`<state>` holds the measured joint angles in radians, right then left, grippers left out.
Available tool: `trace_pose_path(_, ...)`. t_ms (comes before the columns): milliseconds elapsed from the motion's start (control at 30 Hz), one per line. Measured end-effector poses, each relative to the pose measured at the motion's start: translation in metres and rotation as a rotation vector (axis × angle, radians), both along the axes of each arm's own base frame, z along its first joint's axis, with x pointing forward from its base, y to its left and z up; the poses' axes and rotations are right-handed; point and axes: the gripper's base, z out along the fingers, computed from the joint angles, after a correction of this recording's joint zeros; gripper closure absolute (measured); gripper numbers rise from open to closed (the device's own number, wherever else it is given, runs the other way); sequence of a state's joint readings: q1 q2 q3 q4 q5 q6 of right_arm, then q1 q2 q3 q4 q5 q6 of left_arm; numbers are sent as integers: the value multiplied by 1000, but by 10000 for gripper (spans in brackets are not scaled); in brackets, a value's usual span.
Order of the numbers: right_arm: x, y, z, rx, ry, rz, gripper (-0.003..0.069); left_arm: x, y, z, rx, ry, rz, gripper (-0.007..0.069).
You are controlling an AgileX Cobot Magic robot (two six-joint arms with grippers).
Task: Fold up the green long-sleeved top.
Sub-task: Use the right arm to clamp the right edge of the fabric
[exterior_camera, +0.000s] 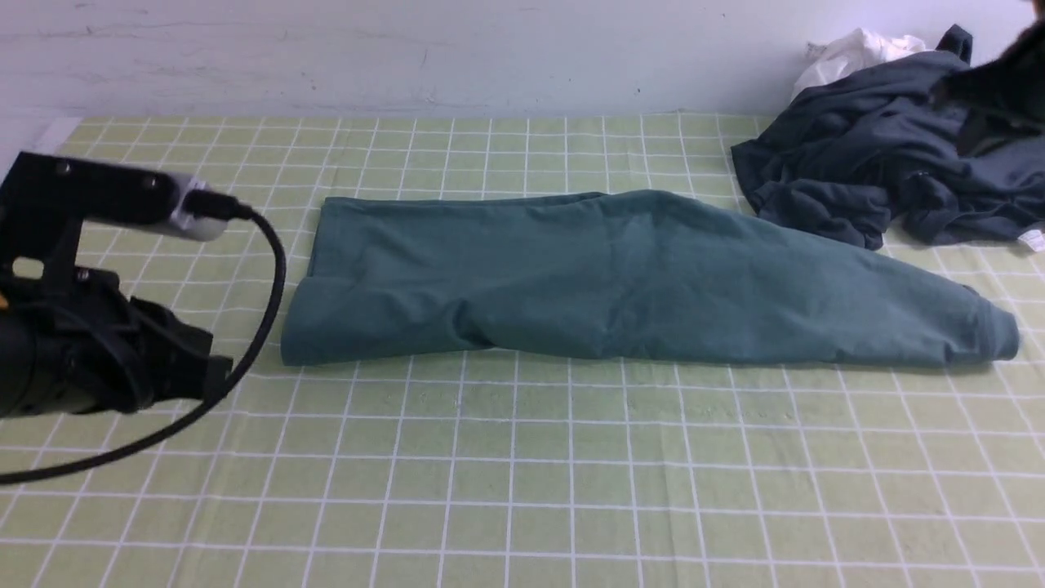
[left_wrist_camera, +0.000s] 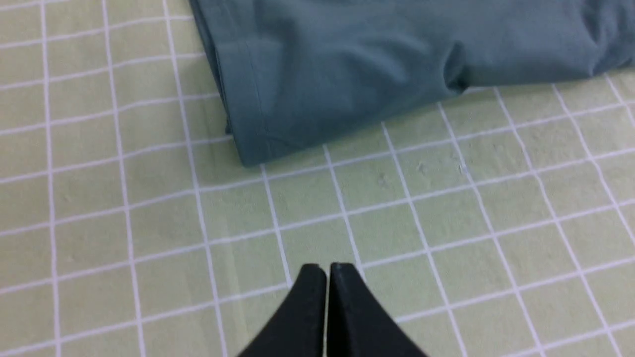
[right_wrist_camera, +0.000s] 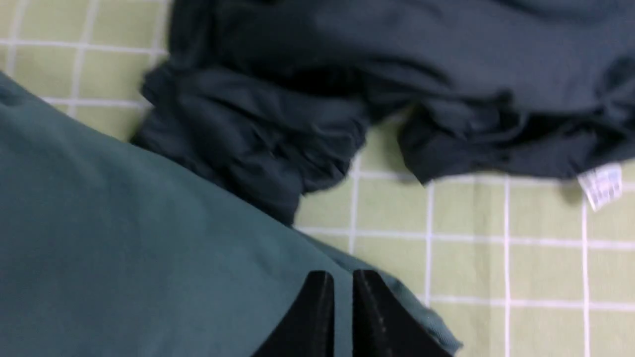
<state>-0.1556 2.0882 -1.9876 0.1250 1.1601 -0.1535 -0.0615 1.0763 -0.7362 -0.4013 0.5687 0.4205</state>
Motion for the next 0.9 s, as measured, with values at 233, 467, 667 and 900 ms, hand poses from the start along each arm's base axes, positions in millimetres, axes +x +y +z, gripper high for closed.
trace_pose_path(233,-28,-23,-51,-2,152,-100,558,-30,-5,-3,38,166,-159,629)
trace_pose_path(467,-33,-31,-125,28,260,-178,355,-26,-5,-1,58,108,-172,629)
trace_pose_path(667,-27,-29,-138,70,229,-201,232,-26,-5,-1,71,100,-187,629)
trace_pose_path(900,-25,-30,-138,33,210,-123,457,-26,-4,-1,88,100,-190,629)
